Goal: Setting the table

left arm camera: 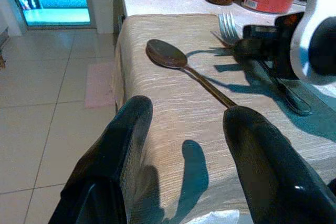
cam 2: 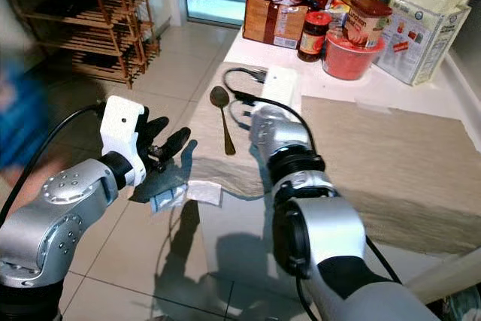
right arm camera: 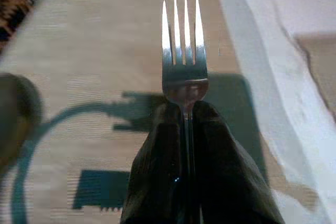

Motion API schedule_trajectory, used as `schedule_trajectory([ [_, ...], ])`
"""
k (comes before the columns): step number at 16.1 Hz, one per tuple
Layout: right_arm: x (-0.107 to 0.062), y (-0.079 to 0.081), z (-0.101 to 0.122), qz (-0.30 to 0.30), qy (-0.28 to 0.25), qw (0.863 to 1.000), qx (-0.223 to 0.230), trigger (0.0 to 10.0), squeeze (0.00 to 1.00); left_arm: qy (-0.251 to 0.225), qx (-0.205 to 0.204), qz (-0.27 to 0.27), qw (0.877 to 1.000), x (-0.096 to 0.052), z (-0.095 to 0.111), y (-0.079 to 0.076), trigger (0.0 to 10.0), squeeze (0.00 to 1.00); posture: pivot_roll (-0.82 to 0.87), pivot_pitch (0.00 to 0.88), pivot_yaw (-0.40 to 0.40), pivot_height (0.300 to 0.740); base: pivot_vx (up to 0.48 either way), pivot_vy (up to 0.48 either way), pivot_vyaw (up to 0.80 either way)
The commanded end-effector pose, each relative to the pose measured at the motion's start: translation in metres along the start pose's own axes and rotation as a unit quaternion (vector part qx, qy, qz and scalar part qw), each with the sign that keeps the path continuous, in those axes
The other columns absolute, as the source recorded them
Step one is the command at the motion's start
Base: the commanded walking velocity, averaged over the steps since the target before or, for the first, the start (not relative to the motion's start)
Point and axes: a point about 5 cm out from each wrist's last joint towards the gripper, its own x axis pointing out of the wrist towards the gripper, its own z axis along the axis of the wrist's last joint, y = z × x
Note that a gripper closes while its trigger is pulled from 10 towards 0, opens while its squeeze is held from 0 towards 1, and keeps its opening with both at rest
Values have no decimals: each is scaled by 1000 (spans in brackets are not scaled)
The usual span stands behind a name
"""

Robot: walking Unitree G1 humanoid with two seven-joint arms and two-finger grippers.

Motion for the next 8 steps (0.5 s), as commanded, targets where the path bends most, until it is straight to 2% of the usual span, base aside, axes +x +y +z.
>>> schedule_trajectory([
  [1,-6,4,31,11,-82,997,-9,0,0,0,3,1,1000,2,2,0,10000,0,83,0,-5,740,0,0,0],
  [3,-14,6,56,15,-151,988,-14,0,0,-1,3,1,1000,2,2,0,10000,0,82,0,-6,740,0,0,0],
  [5,-18,6,68,16,-185,982,-15,0,0,-1,2,2,1000,2,2,0,10000,0,82,0,-6,740,0,0,0],
  [6,-22,8,75,24,-218,975,-22,0,0,-1,7,6,1000,3,1,0,10000,0,83,0,-6,740,0,0,0],
  [7,-29,9,82,29,-269,962,-41,0,0,-13,37,29,999,3,1,2,10000,0,82,0,-6,740,0,0,0],
  [8,-37,8,89,31,-327,942,-69,0,0,-21,66,55,996,3,-1,5,10000,0,80,0,-7,740,0,0,0],
])
